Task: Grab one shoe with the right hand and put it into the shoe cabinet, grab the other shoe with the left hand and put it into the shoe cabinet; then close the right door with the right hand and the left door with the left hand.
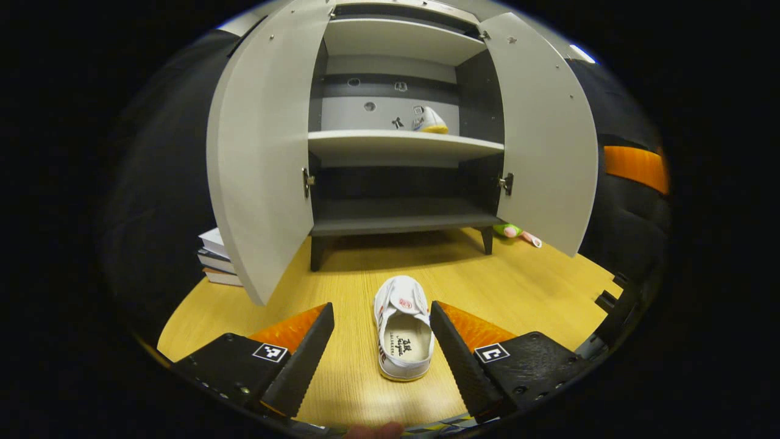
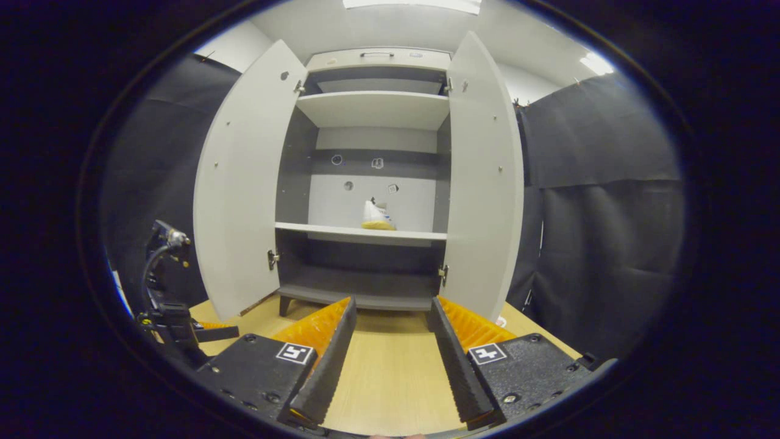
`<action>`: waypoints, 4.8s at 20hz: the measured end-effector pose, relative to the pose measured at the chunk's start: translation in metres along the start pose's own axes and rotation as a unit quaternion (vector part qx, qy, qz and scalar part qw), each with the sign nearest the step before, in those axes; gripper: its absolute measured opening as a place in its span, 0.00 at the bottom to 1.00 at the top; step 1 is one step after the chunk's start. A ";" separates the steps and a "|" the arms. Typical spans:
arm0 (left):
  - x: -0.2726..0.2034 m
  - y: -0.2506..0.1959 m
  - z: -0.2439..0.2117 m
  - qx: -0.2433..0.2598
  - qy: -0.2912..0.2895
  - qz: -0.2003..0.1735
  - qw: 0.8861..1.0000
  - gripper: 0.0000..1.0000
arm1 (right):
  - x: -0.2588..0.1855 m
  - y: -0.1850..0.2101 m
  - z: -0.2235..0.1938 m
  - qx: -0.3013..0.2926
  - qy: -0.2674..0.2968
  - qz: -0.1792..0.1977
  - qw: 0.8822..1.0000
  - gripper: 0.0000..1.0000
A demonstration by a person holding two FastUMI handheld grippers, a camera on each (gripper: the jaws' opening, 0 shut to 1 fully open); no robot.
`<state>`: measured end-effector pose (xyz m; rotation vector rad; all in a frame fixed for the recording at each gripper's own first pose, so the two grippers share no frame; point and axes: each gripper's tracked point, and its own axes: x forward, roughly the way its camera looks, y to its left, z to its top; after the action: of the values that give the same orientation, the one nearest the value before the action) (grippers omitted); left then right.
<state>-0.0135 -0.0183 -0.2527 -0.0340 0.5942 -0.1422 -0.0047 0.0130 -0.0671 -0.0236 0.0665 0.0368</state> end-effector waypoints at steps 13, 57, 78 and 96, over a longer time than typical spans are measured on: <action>0.110 0.032 -0.065 0.009 0.124 0.016 0.992 0.96 | 0.011 -0.022 -0.019 -0.004 0.037 -0.017 0.999 0.78; 0.233 0.053 0.385 -0.040 -0.012 0.116 0.992 0.01 | 0.054 -0.013 -0.019 0.028 0.040 0.018 0.999 0.78; 0.234 0.035 0.390 -0.053 0.039 0.046 0.997 0.26 | 0.058 -0.038 -0.031 0.040 0.051 -0.004 0.998 0.78; -0.072 -0.037 0.227 0.008 -0.223 0.014 0.975 0.67 | 0.021 -0.028 0.018 0.020 0.004 0.034 0.999 0.78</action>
<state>0.0500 -0.0469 -0.0215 -0.0393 0.1450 -0.1066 0.0188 -0.0136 -0.0499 0.0178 0.0761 0.1036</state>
